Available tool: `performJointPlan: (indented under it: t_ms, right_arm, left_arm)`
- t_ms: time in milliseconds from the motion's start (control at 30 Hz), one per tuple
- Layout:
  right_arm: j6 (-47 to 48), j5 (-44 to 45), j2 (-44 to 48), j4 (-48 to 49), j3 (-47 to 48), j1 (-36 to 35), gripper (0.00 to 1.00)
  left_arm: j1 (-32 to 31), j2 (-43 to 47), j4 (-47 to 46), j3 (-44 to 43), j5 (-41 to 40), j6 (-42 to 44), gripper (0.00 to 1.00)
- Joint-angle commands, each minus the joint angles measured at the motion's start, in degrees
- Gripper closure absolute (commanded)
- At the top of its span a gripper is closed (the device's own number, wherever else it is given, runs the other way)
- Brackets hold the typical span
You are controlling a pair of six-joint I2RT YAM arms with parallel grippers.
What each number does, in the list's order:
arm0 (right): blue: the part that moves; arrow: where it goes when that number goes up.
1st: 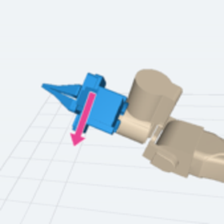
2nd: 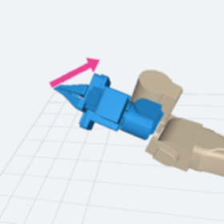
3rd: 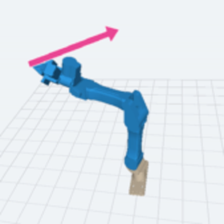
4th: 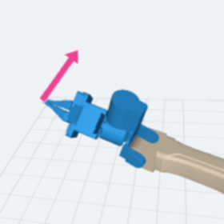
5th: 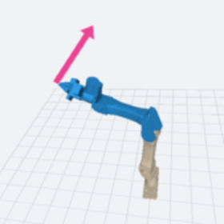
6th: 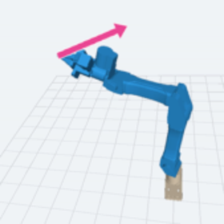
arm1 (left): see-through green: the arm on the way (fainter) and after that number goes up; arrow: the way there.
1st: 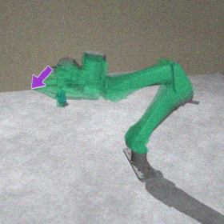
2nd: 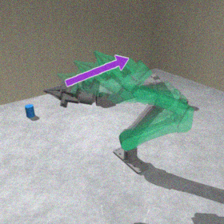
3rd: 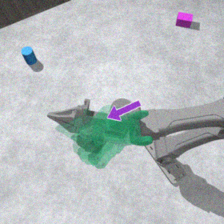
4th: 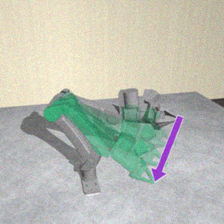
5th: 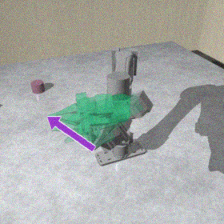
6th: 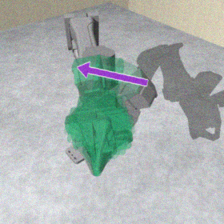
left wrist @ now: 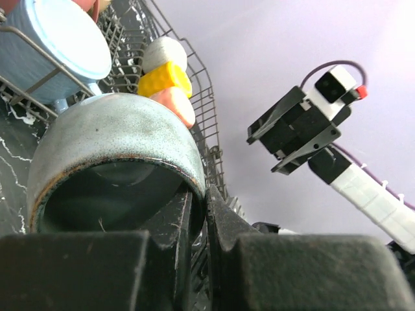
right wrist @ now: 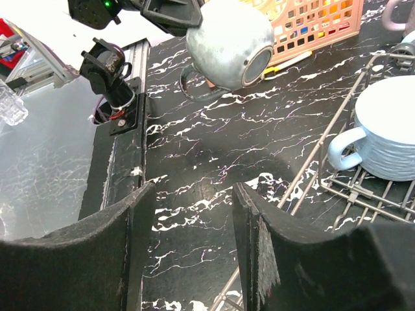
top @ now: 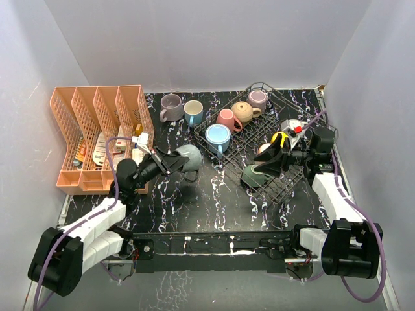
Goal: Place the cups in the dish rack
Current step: Turn the cup upside down in the dish rack.
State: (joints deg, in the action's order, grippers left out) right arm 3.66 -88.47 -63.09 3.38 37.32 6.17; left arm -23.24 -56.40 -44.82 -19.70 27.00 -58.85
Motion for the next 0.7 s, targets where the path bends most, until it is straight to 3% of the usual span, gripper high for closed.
performJointPlan:
  t_ms: [0, 300, 667]
  right_arm:
    - [-2.43, -0.21, -0.63, 5.15, -0.41, -1.17, 0.47]
    - [-8.31, 2.86, -1.76, 11.27, -2.30, -3.09, 0.47]
    - [-21.17, 7.91, -5.05, 23.12, -5.34, -10.77, 0.46]
  left_arm:
    - [-1.78, 2.17, -21.12, 0.91, -4.01, -6.66, 1.00]
    - [-10.03, -1.14, -23.71, 0.22, -12.02, -3.91, 1.00]
    - [-15.73, -11.64, -38.83, -2.72, -19.24, -5.04, 1.00]
